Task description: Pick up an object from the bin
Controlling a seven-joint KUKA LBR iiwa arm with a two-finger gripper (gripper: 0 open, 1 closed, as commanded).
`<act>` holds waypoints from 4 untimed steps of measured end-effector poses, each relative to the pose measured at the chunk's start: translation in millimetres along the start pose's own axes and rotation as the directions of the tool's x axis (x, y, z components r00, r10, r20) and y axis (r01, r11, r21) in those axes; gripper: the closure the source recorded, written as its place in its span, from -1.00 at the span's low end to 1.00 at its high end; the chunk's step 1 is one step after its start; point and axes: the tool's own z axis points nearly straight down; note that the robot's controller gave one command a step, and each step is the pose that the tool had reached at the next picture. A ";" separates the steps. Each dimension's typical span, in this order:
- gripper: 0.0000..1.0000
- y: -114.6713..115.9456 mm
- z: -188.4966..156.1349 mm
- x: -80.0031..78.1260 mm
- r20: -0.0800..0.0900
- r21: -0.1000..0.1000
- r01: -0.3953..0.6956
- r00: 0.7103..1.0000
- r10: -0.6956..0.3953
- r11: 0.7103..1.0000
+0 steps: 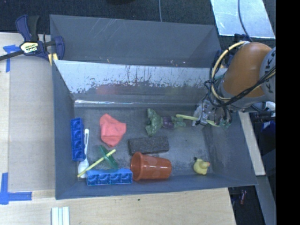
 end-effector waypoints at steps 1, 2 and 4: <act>1.00 -0.4 -22.0 0.3 -0.002 0.000 0.000 1.000 0.000 1.000; 1.00 -0.2 -45.7 -0.8 0.000 0.000 0.000 1.000 0.000 1.000; 1.00 -0.4 -90.4 -2.1 0.003 -0.001 0.002 1.000 -0.002 1.000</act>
Offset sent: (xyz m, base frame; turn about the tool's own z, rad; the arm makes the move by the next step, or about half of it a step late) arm -0.0013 0.0000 0.0221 0.0001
